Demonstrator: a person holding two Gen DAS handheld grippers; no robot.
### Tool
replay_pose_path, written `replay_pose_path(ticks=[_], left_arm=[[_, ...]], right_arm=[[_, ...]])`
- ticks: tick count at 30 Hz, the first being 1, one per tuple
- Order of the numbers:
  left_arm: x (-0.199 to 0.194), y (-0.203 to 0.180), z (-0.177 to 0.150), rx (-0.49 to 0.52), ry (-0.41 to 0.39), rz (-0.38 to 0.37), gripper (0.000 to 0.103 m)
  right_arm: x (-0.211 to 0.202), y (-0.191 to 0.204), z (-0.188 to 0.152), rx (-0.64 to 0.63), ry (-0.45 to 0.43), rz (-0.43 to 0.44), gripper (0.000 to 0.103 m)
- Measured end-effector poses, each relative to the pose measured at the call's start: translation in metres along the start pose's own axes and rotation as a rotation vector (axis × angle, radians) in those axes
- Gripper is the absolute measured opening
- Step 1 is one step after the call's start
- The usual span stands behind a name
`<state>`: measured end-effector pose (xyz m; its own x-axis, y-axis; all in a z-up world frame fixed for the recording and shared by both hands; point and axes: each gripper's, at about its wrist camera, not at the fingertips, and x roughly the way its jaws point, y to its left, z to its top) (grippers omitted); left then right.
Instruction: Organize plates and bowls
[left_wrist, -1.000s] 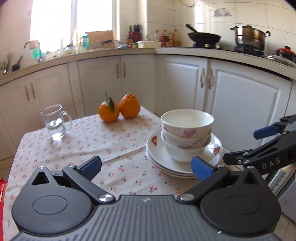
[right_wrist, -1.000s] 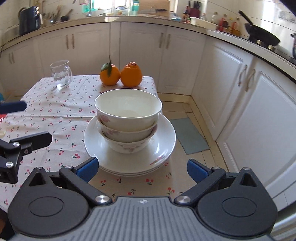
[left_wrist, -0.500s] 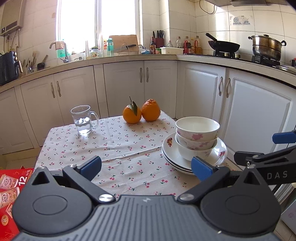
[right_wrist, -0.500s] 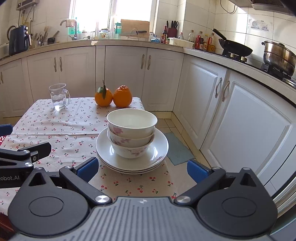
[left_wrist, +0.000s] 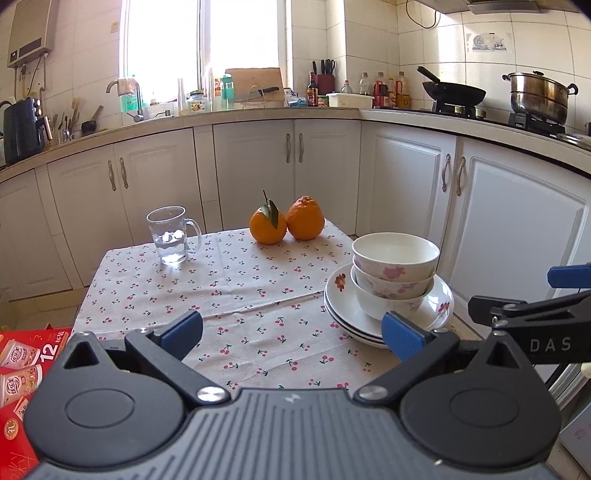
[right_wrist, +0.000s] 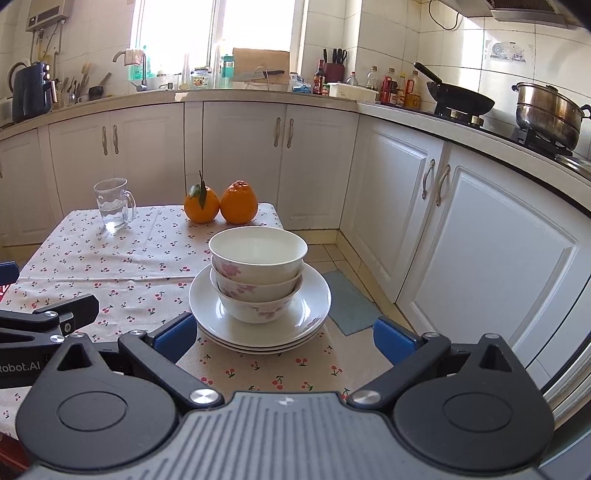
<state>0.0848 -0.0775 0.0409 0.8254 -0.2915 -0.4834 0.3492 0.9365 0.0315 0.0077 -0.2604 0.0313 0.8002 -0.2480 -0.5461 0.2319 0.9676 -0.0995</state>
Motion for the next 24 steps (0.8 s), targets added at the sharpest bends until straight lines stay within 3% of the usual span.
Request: replay_pose_path(ticks=[24], left_arm=[[-0.0063,0.0016,0.0020,-0.015,-0.005,-0.007,0.102]], right_arm=[[-0.0078,-0.0006,0.0013,0.003,-0.026,-0.013,0.103]])
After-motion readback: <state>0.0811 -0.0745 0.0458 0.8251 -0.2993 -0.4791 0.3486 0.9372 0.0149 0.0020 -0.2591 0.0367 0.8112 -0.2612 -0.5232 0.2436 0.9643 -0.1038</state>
